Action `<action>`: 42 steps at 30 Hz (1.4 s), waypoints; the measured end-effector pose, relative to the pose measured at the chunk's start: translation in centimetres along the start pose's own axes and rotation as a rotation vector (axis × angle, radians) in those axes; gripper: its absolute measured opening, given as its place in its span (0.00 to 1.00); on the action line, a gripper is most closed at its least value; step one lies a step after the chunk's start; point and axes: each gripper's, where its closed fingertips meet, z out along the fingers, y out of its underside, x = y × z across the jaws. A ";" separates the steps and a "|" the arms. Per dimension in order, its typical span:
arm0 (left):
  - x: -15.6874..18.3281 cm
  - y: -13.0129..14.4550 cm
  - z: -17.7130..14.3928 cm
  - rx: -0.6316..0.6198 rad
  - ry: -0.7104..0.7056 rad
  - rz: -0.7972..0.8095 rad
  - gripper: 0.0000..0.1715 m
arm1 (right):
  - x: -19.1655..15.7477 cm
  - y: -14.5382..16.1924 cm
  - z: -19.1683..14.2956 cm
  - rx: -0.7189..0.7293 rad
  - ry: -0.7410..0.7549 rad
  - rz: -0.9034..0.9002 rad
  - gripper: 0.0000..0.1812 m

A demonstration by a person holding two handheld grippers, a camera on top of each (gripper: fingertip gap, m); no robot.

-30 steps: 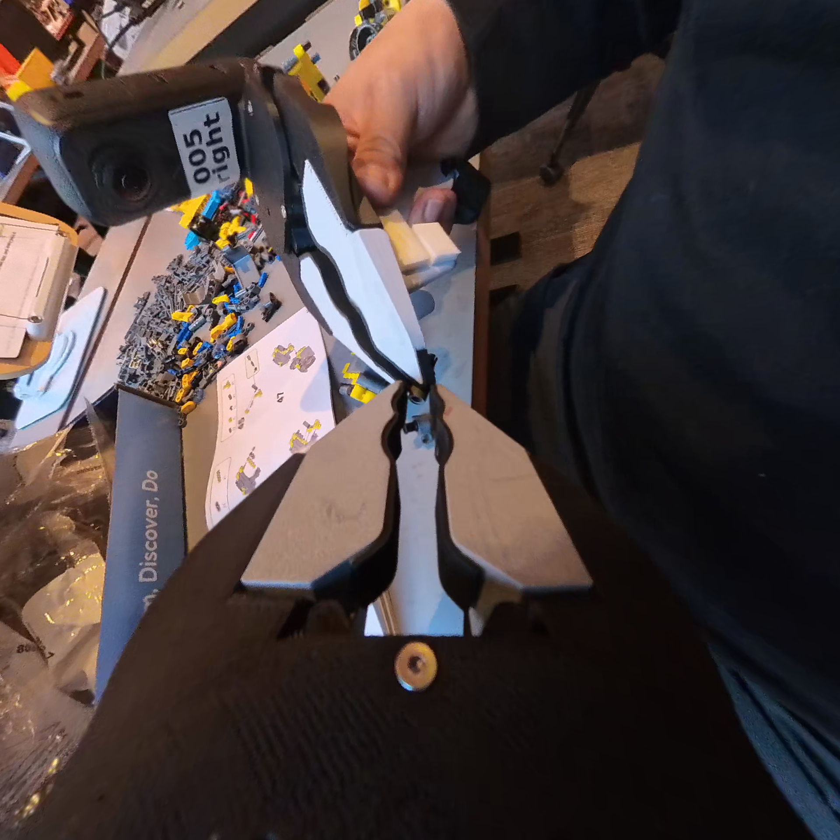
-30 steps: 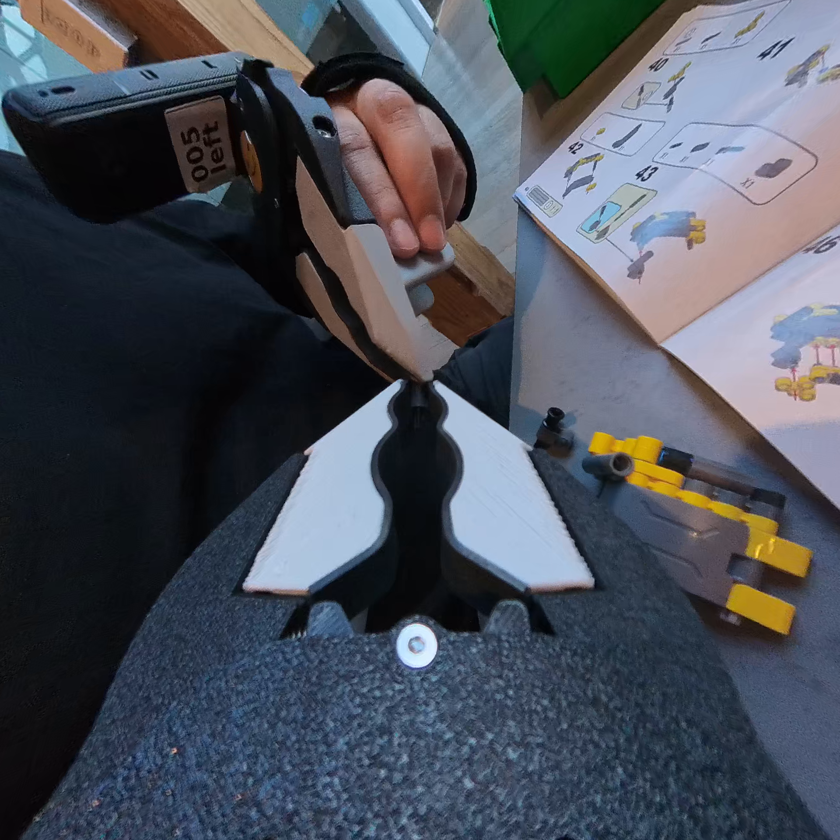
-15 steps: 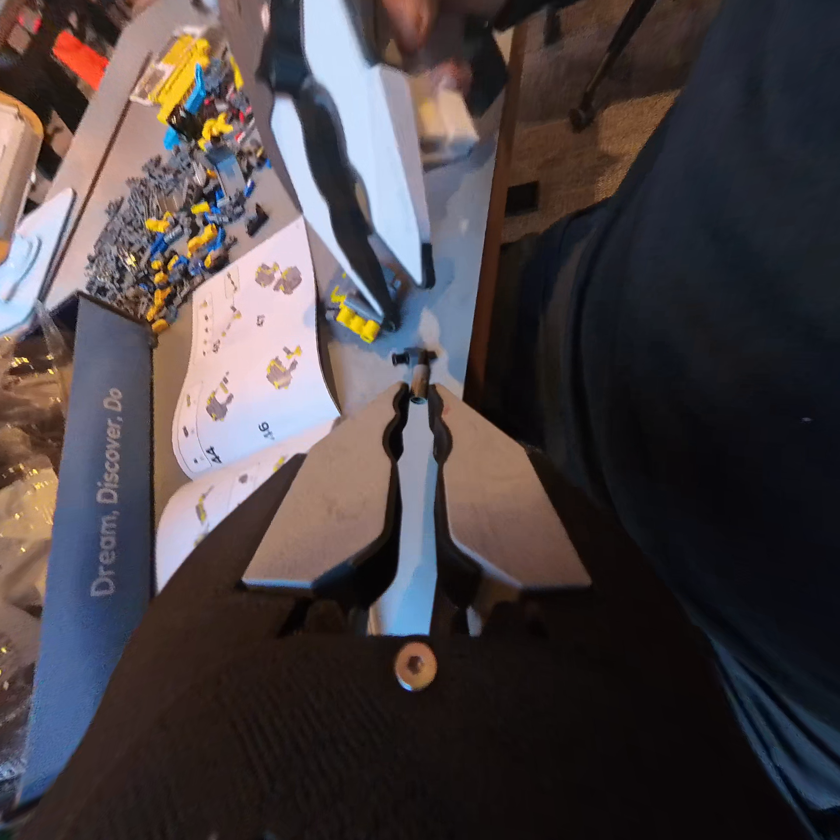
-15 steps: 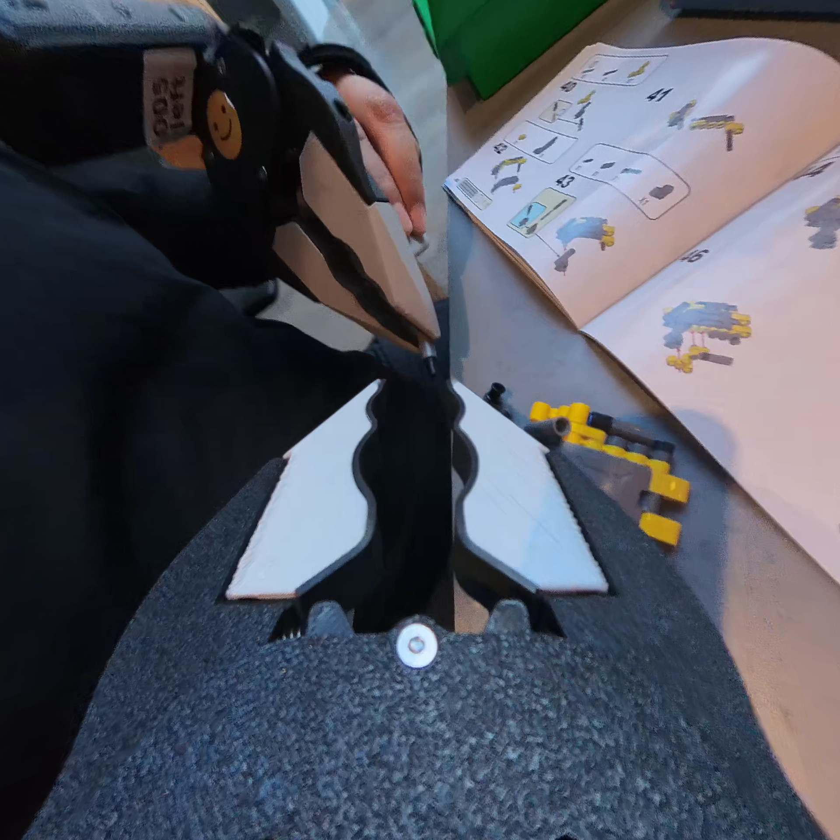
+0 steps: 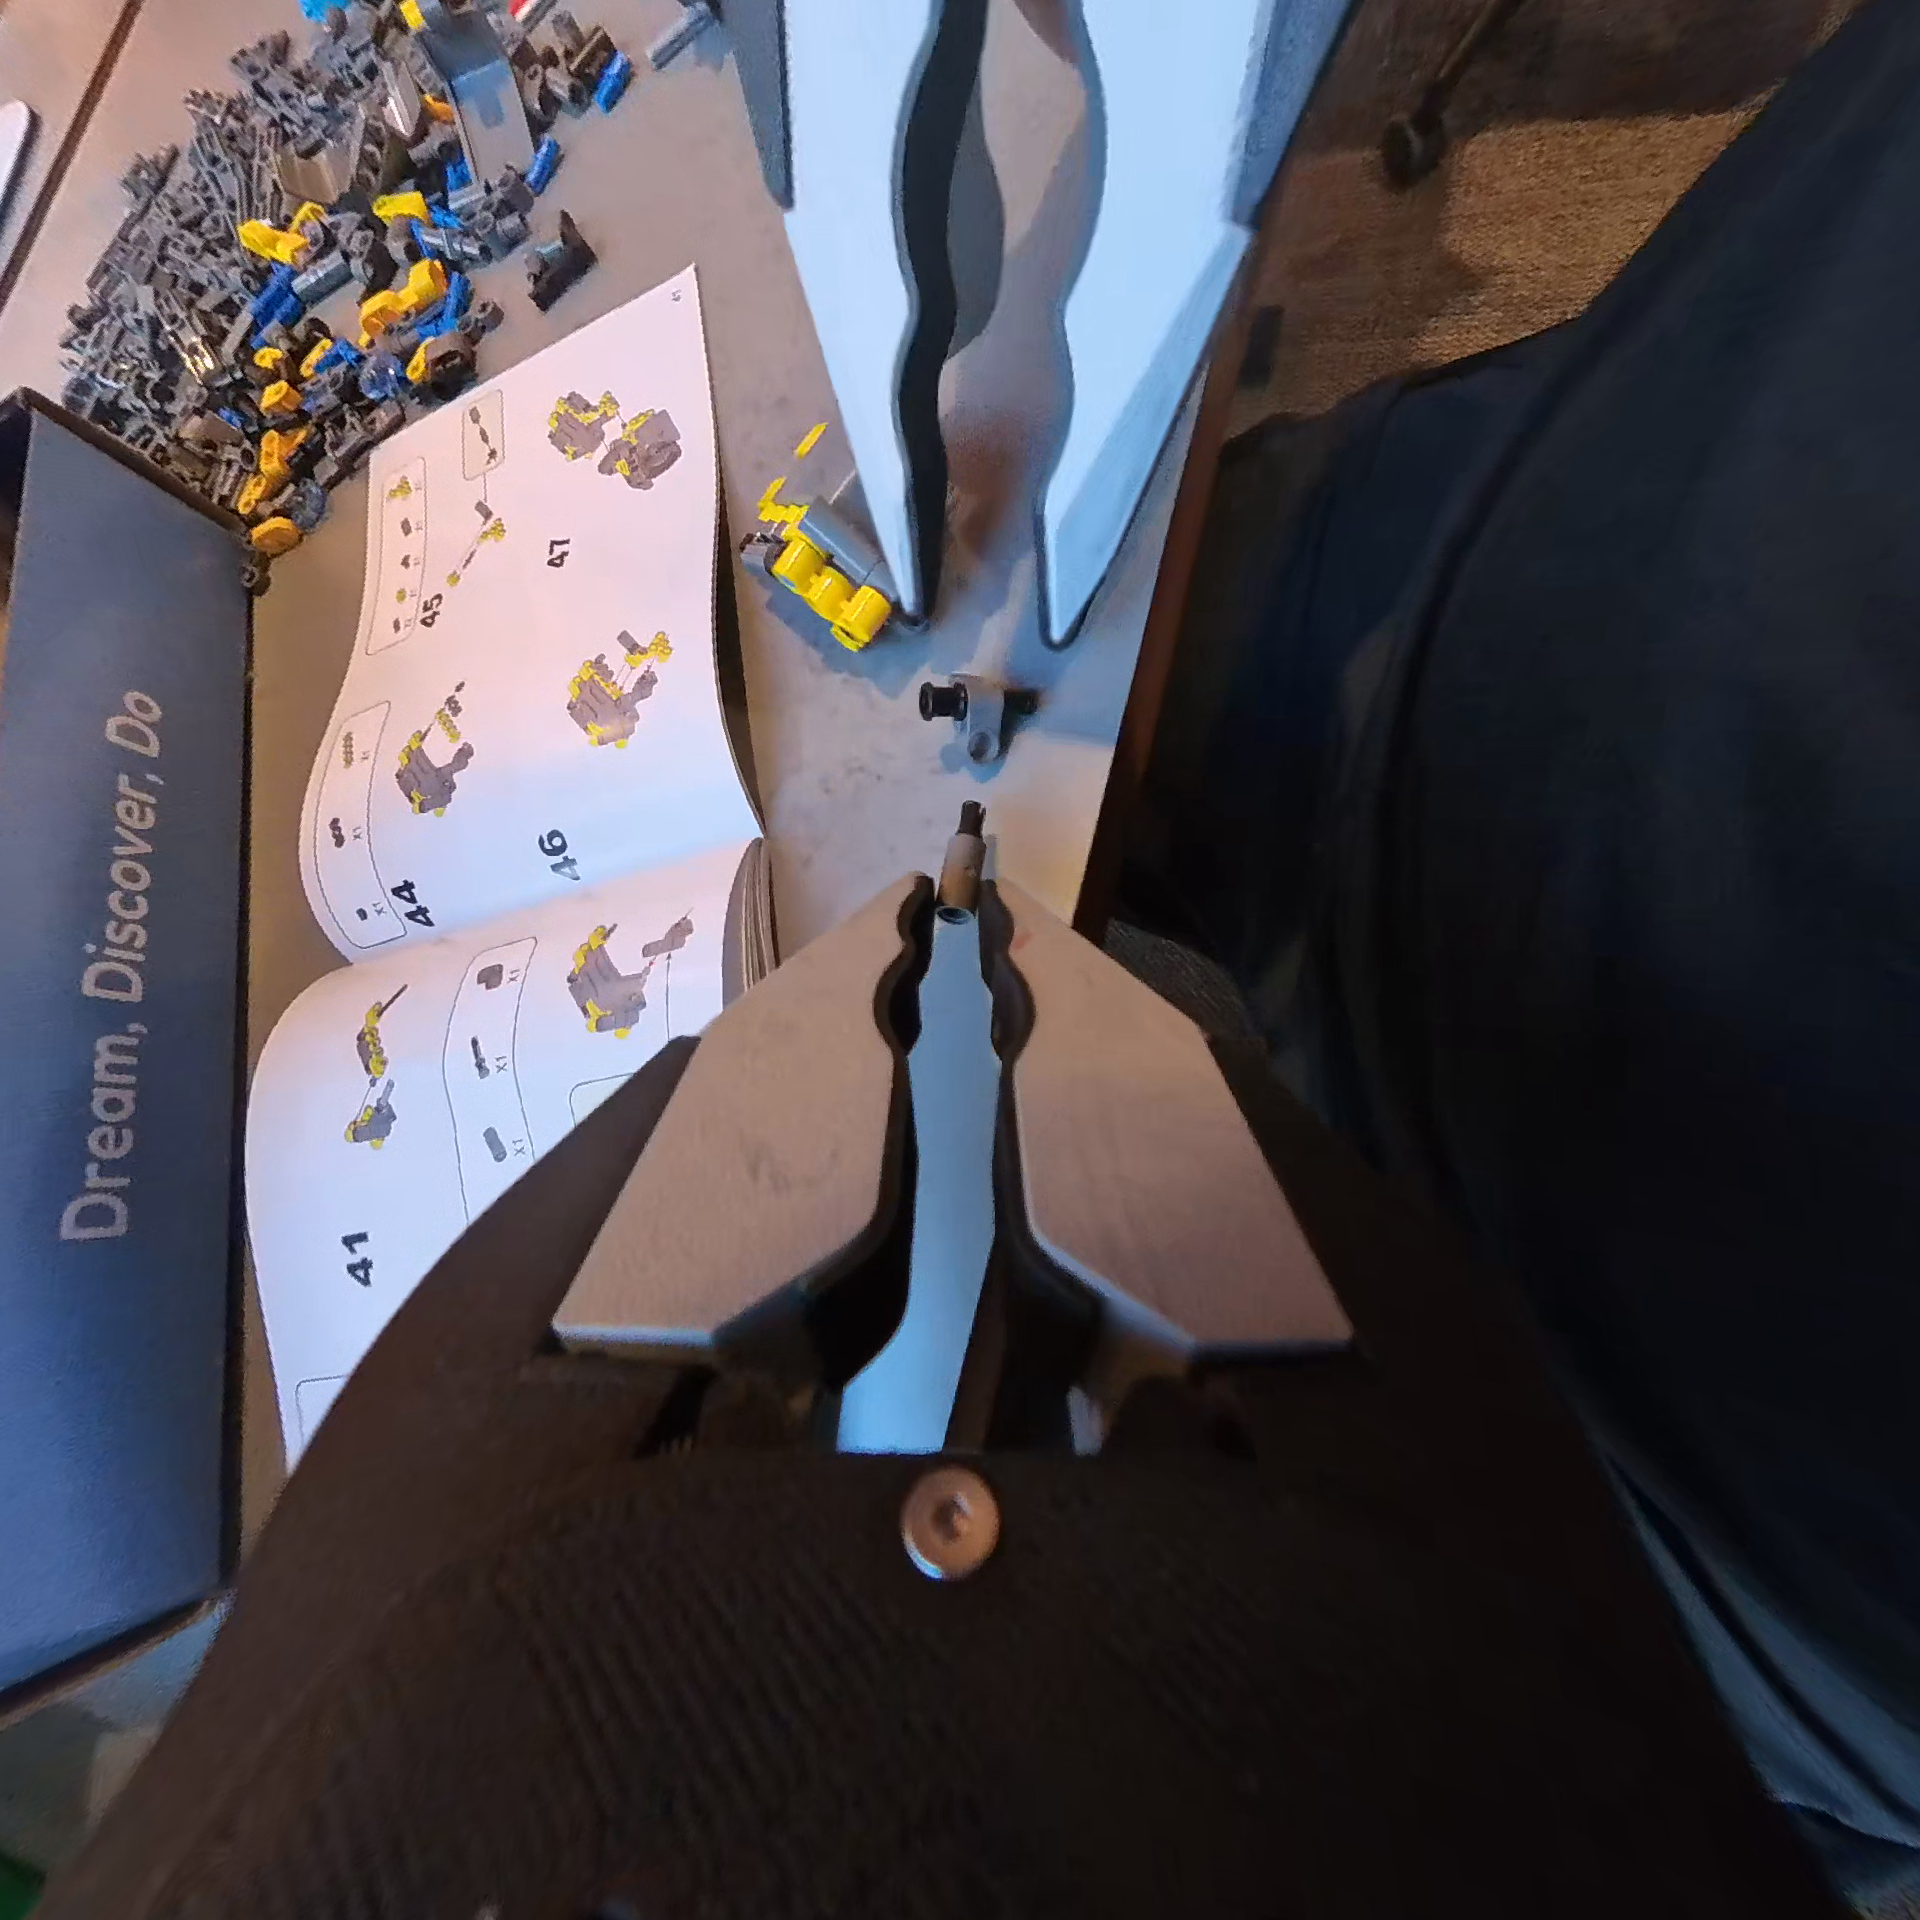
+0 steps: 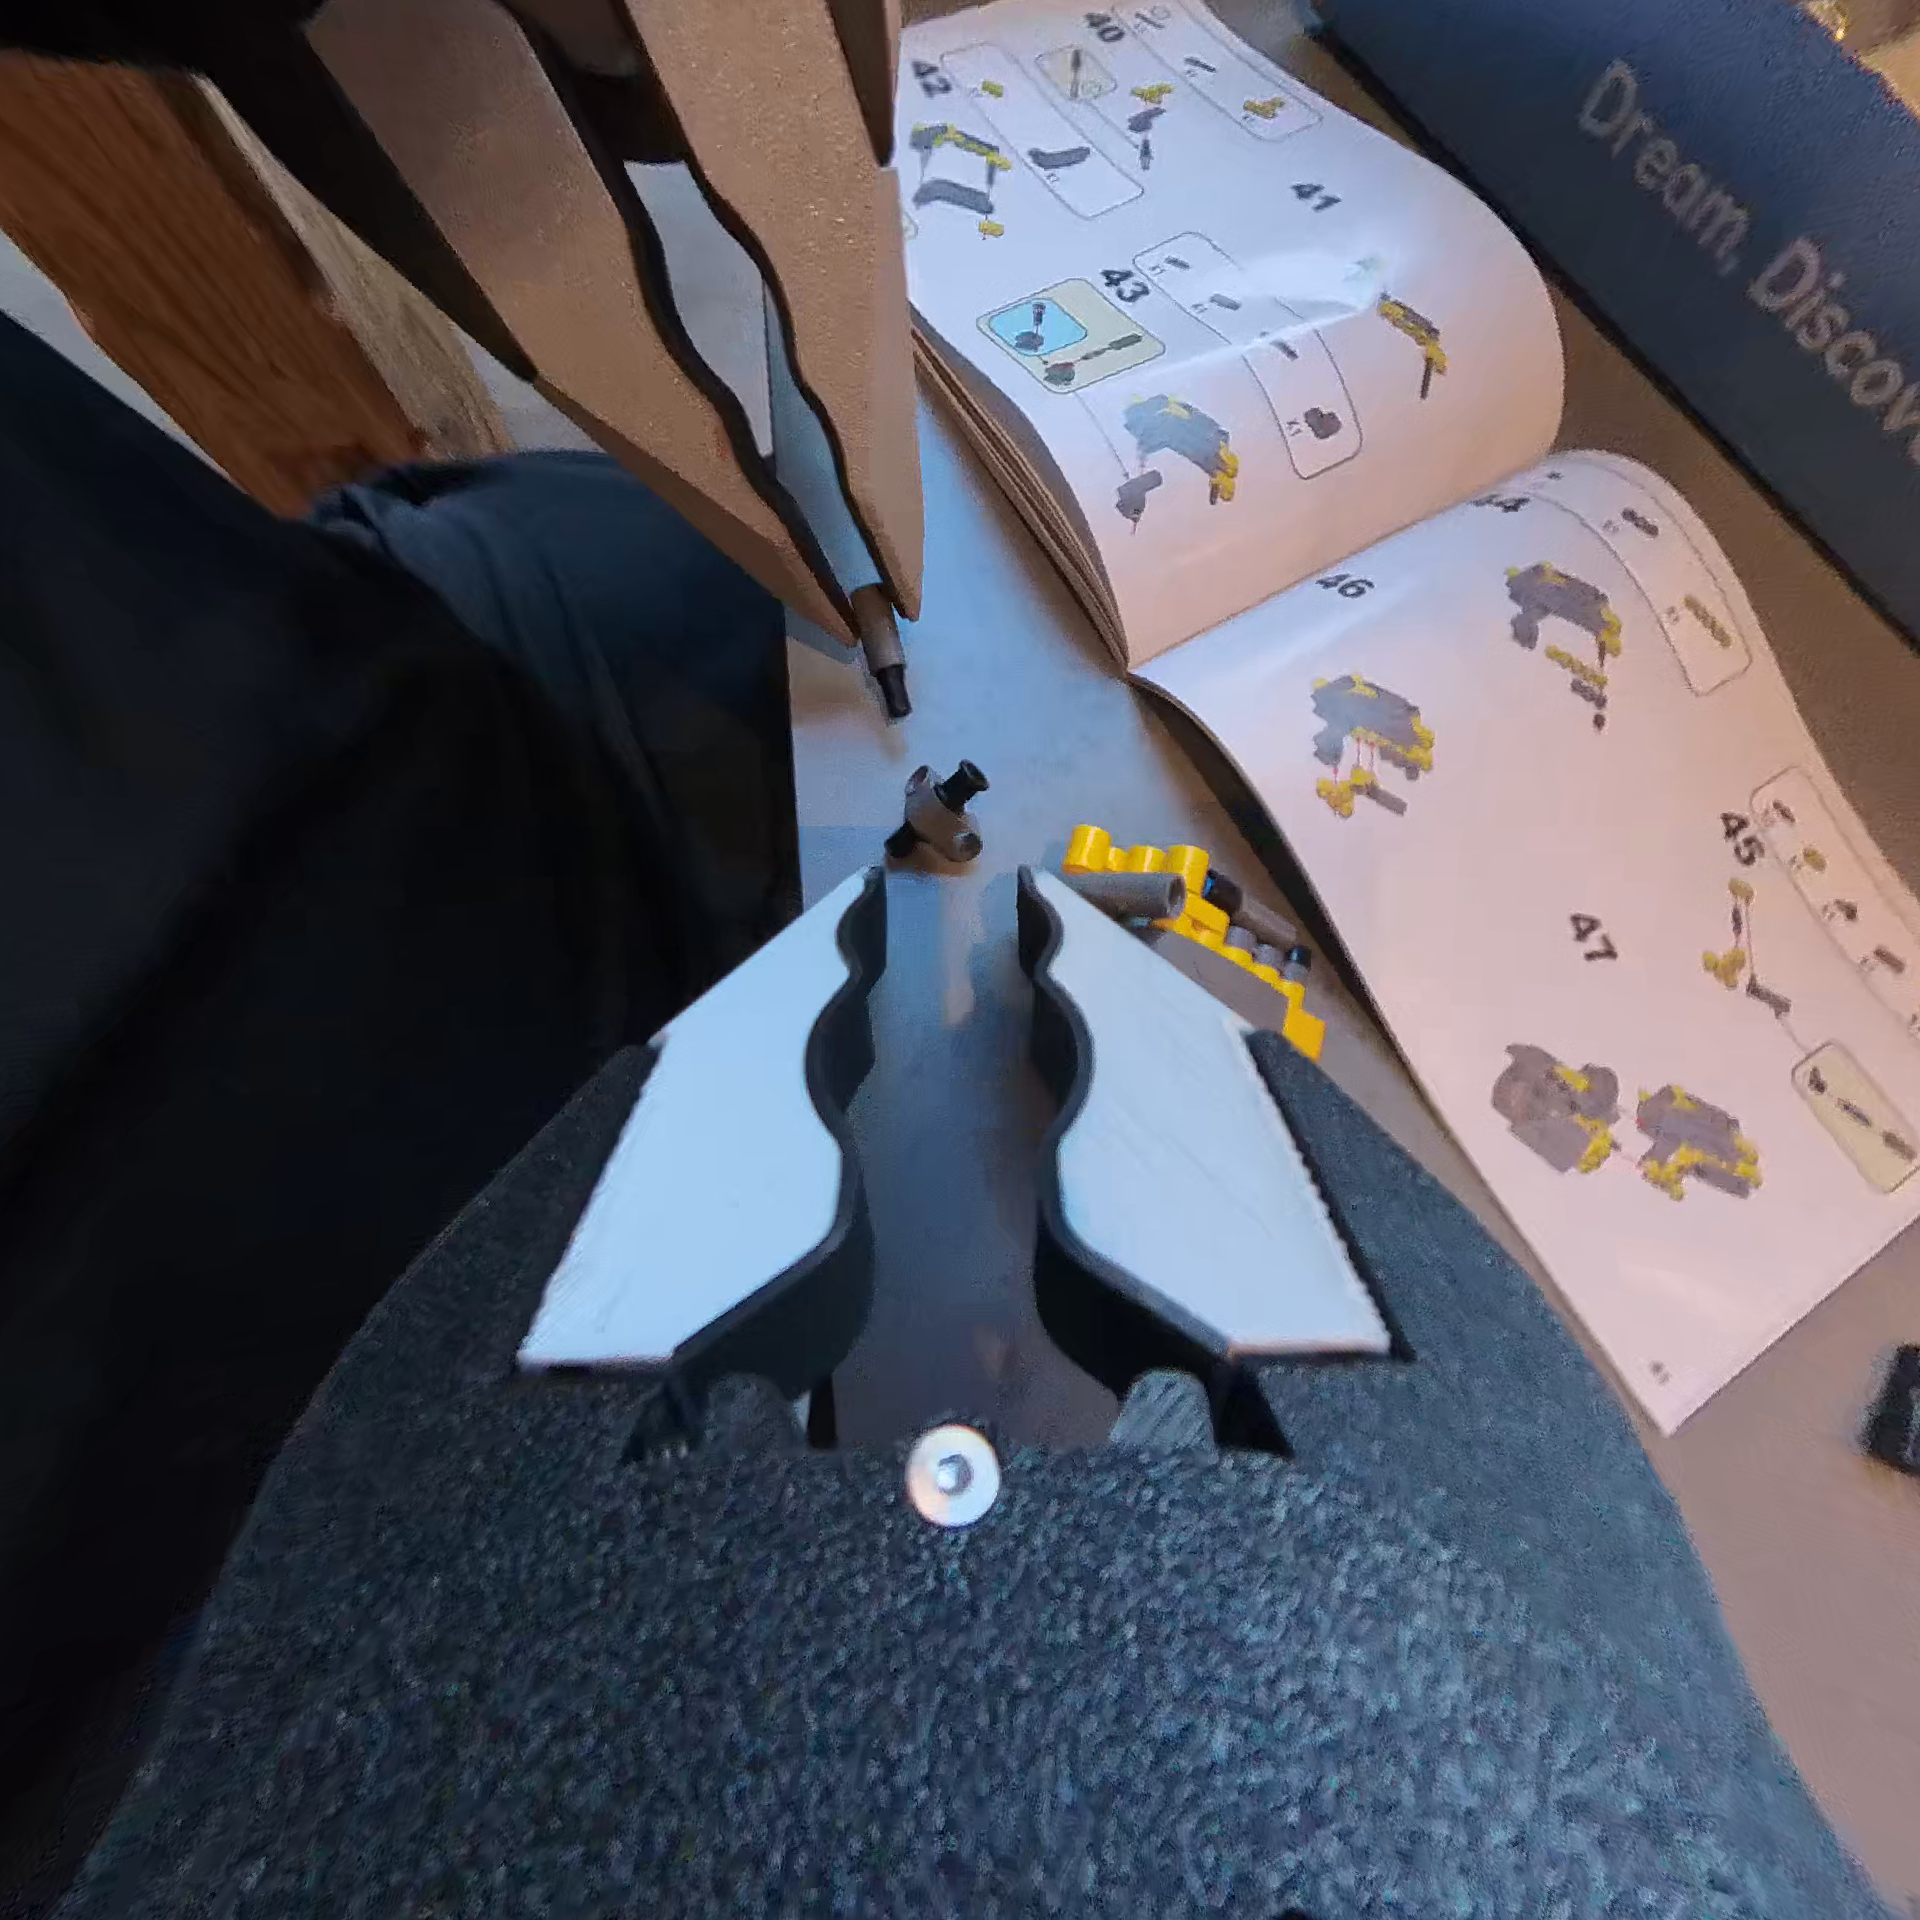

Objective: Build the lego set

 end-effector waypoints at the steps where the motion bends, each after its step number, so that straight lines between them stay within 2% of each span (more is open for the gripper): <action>1: 0.0 0.0 0.1 -0.002 0.002 -0.003 0.04 | 0.1 0.0 0.3 -0.013 0.009 -0.029 0.13; 11: 0.2 0.1 0.2 0.010 0.023 -0.032 0.04 | 0.0 -0.4 1.2 -0.069 -0.020 -0.228 0.12; 20: -0.2 -0.2 0.8 0.021 -0.059 0.148 0.04 | -0.4 -0.7 1.5 -0.082 -0.155 -0.095 0.10; 28: -0.2 0.1 0.8 0.032 -0.080 0.170 0.04 | -0.2 -0.6 0.8 -0.100 -0.163 -0.146 0.12; 35: -0.4 -0.5 0.7 0.074 -0.113 0.196 0.04 | 0.0 -0.4 1.5 -0.134 -0.140 -0.243 0.09; 42: -0.6 -0.2 1.0 0.036 -0.135 0.246 0.04 | -0.3 -0.6 1.9 -0.116 -0.191 -0.204 0.05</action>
